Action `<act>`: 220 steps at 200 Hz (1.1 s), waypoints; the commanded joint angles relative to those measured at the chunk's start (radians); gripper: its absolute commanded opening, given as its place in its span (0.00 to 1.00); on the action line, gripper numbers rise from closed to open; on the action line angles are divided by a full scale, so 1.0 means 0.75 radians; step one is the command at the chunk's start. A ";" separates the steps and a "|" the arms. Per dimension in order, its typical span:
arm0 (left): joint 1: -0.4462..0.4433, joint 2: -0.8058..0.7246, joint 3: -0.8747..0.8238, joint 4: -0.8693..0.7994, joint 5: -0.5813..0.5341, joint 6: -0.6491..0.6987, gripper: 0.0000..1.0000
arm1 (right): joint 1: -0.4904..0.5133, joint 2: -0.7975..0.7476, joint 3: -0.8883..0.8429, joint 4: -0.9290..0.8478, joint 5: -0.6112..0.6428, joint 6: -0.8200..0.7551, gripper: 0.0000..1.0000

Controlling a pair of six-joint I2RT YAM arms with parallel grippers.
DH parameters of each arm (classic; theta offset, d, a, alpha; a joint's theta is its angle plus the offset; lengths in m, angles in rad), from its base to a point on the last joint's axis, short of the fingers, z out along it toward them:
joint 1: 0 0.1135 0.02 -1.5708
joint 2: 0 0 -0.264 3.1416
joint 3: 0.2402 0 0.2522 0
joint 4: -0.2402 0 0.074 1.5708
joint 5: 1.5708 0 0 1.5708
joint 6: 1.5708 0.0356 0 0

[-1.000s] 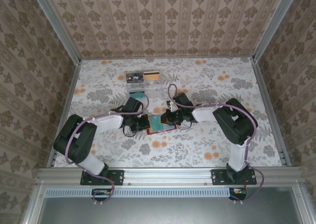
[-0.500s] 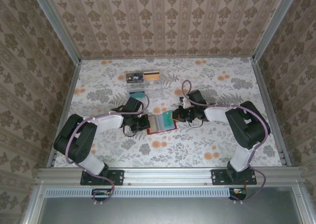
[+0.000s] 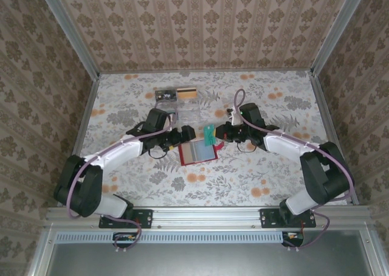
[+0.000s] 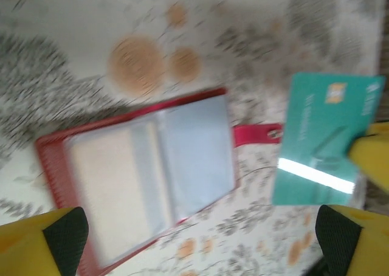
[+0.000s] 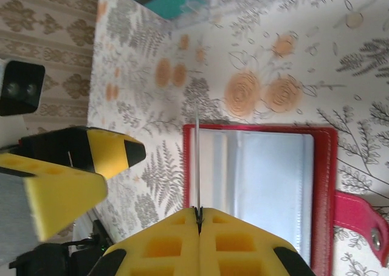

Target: Take the credit cards out of the card holder

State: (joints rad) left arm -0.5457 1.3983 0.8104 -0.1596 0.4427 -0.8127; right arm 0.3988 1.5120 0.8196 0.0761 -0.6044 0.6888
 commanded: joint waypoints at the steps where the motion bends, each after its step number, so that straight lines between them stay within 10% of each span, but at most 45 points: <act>1: 0.023 -0.053 0.032 0.144 0.085 -0.071 1.00 | -0.012 -0.077 0.023 0.017 -0.022 0.034 0.00; 45: 0.077 -0.104 -0.039 0.438 0.178 -0.230 0.96 | -0.029 -0.143 0.026 0.123 -0.079 0.111 0.00; 119: 0.069 -0.048 -0.068 0.627 0.324 -0.386 0.39 | -0.031 -0.134 0.006 0.363 -0.202 0.258 0.00; 220: 0.012 0.011 -0.038 0.762 0.399 -0.423 0.27 | -0.031 -0.097 -0.007 0.445 -0.271 0.313 0.00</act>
State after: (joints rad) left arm -0.5243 1.3991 0.7681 0.3420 0.7055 -1.1091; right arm 0.3775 1.4269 0.8200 0.3645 -0.7723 0.9047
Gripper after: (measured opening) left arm 0.277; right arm 0.060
